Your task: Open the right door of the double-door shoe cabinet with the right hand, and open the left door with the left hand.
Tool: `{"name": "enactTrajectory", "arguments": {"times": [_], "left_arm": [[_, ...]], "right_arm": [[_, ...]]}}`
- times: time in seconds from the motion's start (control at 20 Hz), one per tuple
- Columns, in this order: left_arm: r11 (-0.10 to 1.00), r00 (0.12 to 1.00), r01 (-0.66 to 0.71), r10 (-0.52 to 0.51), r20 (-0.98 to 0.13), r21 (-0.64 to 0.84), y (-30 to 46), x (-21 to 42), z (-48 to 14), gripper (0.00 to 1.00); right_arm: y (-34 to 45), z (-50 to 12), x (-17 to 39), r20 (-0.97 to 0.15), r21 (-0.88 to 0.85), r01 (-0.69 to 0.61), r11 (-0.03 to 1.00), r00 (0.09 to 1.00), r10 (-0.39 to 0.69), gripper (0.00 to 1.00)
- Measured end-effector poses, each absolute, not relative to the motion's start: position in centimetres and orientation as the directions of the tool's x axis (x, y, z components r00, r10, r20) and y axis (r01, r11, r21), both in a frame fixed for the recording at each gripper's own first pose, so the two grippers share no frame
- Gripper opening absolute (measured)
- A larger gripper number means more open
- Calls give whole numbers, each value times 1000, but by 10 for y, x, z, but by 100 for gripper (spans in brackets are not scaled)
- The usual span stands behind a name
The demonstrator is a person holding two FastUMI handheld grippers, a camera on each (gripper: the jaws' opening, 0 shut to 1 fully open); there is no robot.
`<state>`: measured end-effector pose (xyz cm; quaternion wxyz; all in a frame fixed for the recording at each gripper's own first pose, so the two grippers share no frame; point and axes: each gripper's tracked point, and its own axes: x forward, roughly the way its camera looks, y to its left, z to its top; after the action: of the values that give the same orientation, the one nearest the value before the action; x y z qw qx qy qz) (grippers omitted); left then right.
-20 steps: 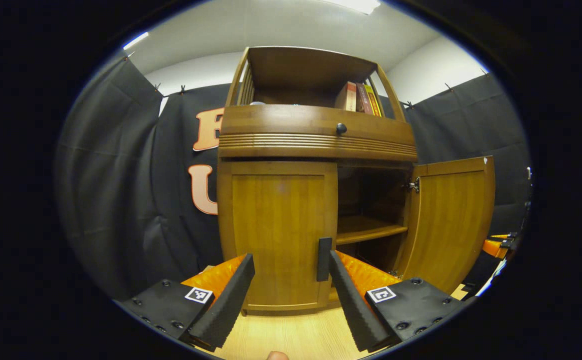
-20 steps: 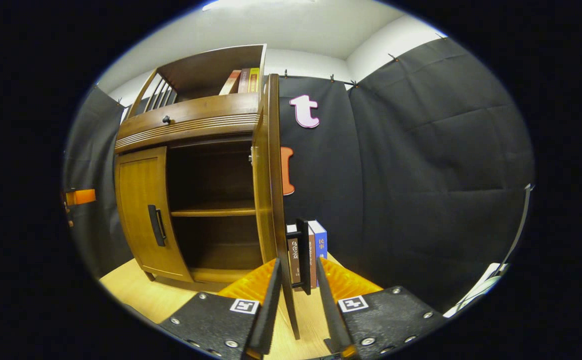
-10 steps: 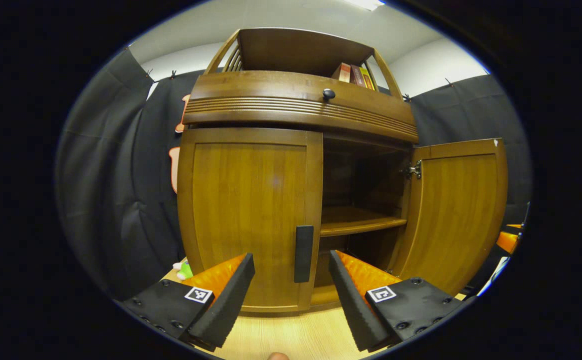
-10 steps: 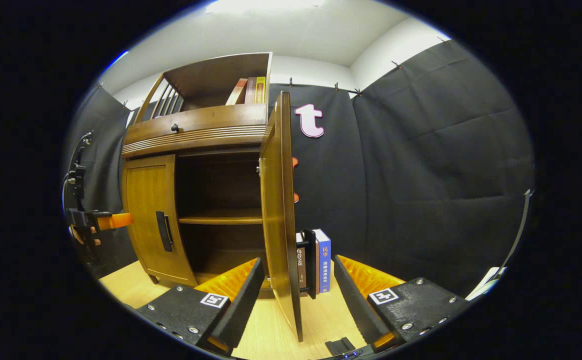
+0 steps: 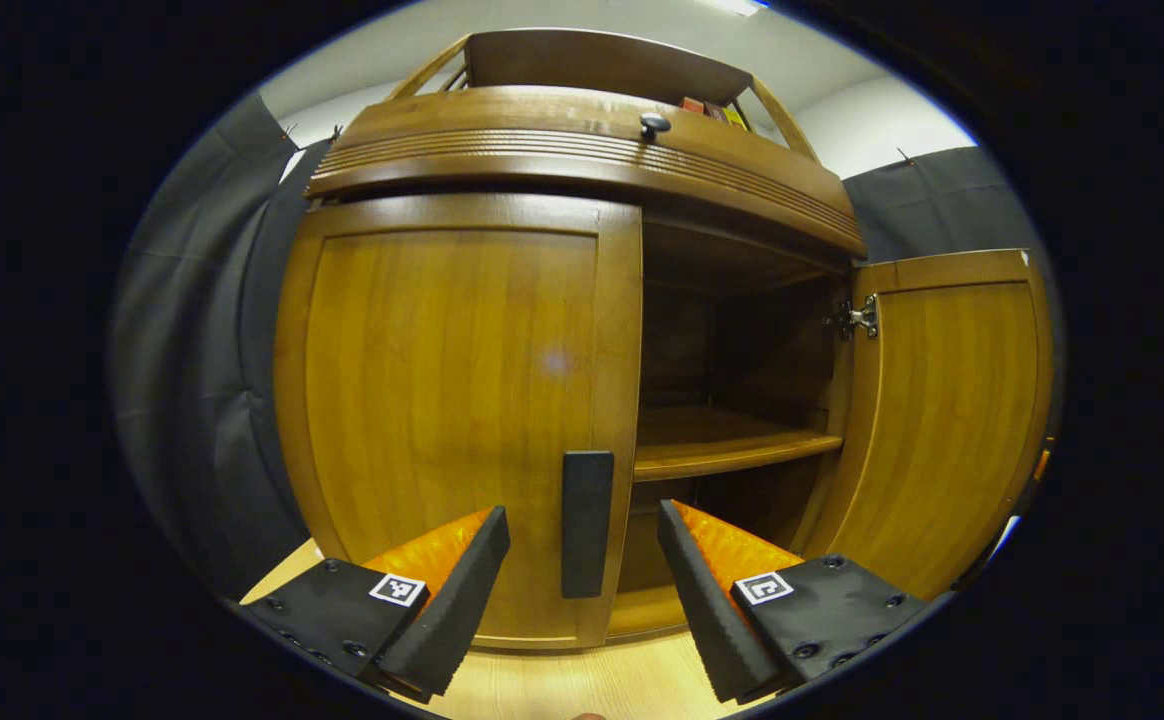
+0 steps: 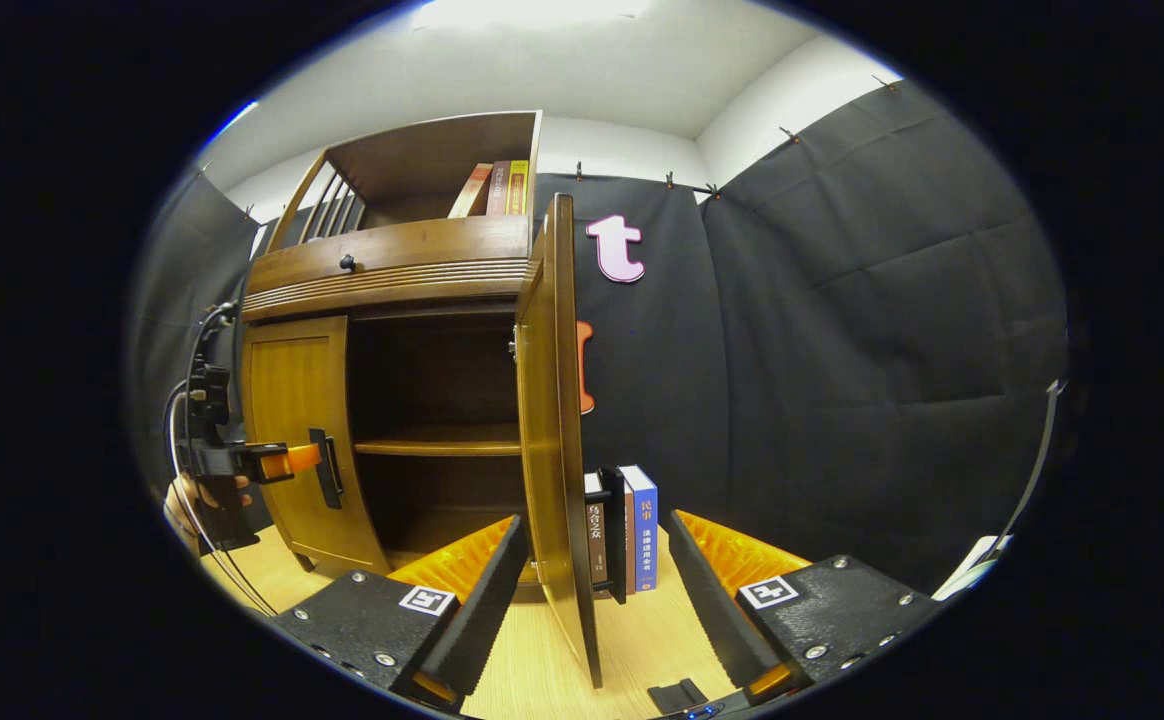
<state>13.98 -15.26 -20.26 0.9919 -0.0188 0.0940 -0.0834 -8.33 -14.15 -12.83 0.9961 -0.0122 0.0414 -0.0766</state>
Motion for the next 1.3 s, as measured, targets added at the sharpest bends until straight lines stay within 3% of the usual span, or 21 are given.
{"name": "enactTrajectory", "arguments": {"times": [0.25, 0.45, 0.5, 0.55, 0.65, 0.75, 0.85, 0.9, 1.15, 1.3], "left_arm": [[988, 971, 145, -151, -183, -46, -156, 166, -211, 95], [989, 969, 143, -146, -197, -30, -155, 177, -223, 80], [989, 968, 145, -149, -200, -37, -156, 180, -225, 77], [988, 967, 147, -152, -205, -41, -157, 183, -227, 74], [987, 965, 150, -157, -209, -49, -159, 187, -231, 62], [989, 966, 145, -150, -211, -39, -159, 186, -232, 44], [989, 965, 148, -150, -217, -26, -160, 187, -232, 41], [988, 963, 153, -155, -220, -25, -161, 186, -233, 39], [977, 951, 207, -214, -225, -51, -159, 171, -232, 27], [971, 945, 236, -240, -223, -49, -157, 152, -228, 29]], "right_arm": [[-143, -130, -84, -82, -33, 152, 988, 985, -155, 99], [-148, -126, -85, -71, -32, 165, 986, 983, -167, 99], [-149, -125, -84, -68, -31, 166, 986, 983, -168, 88], [-148, -126, -85, -66, -30, 166, 986, 984, -168, 99], [-150, -127, -83, -68, -30, 170, 985, 983, -172, 99], [-151, -130, -84, -75, -30, 173, 984, 982, -175, 88], [-151, -133, -84, -79, -29, 173, 985, 981, -175, 77], [-150, -133, -83, -81, -28, 173, 984, 981, -175, 99], [-141, -133, -85, -85, -28, 160, 987, 983, -162, 99], [-135, -130, -85, -83, -27, 150, 988, 985, -152, 99]]}}
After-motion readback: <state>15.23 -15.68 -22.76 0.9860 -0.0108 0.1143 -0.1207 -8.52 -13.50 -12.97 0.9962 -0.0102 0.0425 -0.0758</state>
